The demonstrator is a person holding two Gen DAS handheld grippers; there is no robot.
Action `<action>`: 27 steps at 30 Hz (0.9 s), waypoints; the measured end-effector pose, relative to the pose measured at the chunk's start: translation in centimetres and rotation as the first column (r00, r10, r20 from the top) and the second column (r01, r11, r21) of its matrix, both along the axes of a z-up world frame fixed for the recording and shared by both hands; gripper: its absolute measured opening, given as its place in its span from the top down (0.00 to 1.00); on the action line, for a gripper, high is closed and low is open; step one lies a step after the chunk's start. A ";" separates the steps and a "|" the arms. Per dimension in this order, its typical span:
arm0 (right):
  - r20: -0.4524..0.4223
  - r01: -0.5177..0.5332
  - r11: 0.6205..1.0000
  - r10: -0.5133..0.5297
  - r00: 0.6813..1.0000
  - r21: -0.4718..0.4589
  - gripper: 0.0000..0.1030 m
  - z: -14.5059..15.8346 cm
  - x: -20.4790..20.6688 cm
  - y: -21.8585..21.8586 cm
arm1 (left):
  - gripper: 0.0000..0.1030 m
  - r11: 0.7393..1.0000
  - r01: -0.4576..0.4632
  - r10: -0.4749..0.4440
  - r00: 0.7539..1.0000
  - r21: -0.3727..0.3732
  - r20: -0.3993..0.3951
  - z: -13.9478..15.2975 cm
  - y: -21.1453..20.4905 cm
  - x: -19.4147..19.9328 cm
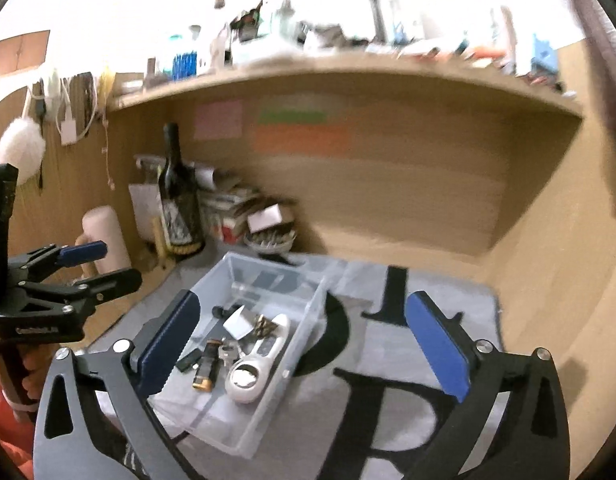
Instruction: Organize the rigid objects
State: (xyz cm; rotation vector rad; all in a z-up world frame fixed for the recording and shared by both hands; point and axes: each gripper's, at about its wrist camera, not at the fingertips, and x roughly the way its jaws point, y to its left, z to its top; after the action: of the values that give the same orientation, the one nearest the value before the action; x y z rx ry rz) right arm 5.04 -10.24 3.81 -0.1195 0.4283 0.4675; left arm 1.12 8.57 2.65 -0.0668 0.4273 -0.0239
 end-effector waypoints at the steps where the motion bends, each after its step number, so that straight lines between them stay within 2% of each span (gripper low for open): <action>1: 0.015 0.005 1.000 -0.005 1.000 0.002 0.00 0.2 -0.5 -0.4 | 0.03 1.000 -0.004 0.004 1.000 0.009 0.021 0.2 -0.4 -0.5; 5: 0.055 0.026 0.999 -0.028 0.998 0.025 0.00 0.7 -2.1 -1.5 | 0.02 0.999 -0.012 0.009 0.996 0.034 0.086 1.0 -1.8 -2.5; 14: 0.093 0.057 0.997 -0.062 0.994 0.056 0.00 0.5 -4.7 -3.3 | 0.01 0.999 -0.006 -0.002 0.985 0.045 0.174 1.2 -3.6 -5.2; 27: 0.097 0.058 0.996 -0.065 0.993 0.067 0.00 0.4 -5.4 -3.6 | 0.00 0.999 -0.006 -0.003 0.983 0.048 0.182 1.0 -3.8 -5.9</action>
State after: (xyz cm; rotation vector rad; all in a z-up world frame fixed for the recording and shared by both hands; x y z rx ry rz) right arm -0.38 -13.86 4.20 -0.0666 0.3186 0.4123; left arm -4.80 4.75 3.60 -0.0171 0.2442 -0.0179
